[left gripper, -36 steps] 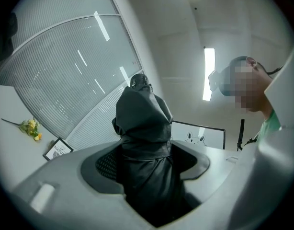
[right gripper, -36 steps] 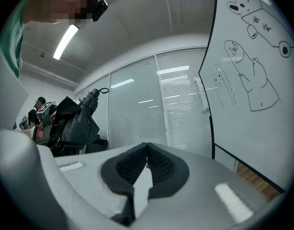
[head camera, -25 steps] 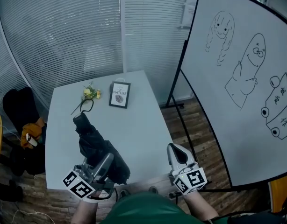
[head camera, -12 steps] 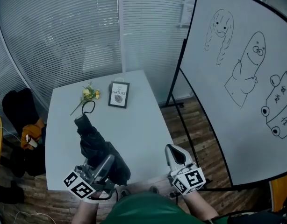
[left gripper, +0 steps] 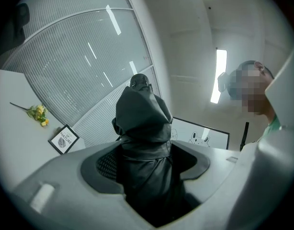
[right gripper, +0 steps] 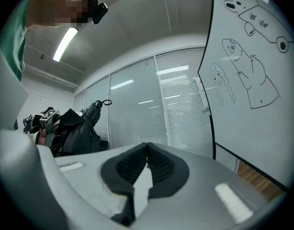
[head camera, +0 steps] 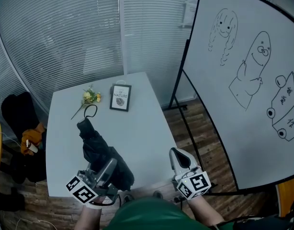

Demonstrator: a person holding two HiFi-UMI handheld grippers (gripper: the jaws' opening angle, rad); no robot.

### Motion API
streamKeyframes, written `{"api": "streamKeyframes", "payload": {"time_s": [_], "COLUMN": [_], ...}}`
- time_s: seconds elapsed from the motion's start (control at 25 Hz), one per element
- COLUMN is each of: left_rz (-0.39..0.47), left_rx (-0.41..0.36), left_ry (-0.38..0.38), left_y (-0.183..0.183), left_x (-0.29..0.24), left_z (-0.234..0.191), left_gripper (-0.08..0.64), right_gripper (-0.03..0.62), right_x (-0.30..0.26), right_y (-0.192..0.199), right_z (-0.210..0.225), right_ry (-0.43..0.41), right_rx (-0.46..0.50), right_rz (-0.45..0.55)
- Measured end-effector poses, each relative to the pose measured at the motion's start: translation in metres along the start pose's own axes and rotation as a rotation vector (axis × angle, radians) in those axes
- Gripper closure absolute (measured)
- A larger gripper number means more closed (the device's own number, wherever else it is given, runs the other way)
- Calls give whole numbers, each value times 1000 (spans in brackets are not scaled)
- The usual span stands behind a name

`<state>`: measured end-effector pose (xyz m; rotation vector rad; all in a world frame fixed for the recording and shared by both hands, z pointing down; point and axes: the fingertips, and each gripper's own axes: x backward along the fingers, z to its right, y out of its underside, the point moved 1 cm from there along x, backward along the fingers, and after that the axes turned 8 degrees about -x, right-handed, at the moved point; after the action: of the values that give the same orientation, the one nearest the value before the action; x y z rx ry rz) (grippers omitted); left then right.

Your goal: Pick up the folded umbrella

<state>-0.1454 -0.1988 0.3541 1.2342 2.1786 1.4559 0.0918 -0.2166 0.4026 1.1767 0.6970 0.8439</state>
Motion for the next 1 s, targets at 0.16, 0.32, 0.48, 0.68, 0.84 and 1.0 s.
{"api": "streamKeyframes", "payload": {"time_s": [0.16, 0.32, 0.48, 0.68, 0.84, 1.0], "left_rz": [-3, -3, -2, -3, -7, -6], "left_rx": [-2, 4, 18, 19, 20, 27], "left_ry": [1, 4, 9, 7, 4, 2], "left_y": [1, 1, 2, 5, 6, 6], "left_x": [1, 2, 2, 2, 3, 4], "left_z": [0, -1, 1, 2, 1, 0], "left_gripper": [258, 258, 258, 258, 258, 258], "right_gripper": [589, 589, 589, 589, 589, 589], "right_x": [-1, -1, 1, 4, 4, 2], "right_y": [1, 2, 3, 4, 4, 8], "right_z": [-3, -4, -6, -5, -8, -14], "right_ry": [-7, -12, -14, -14, -27, -54], "right_rx": [6, 8, 8, 12, 25, 24], "right_rz": [0, -5, -10, -5, -10, -20]}}
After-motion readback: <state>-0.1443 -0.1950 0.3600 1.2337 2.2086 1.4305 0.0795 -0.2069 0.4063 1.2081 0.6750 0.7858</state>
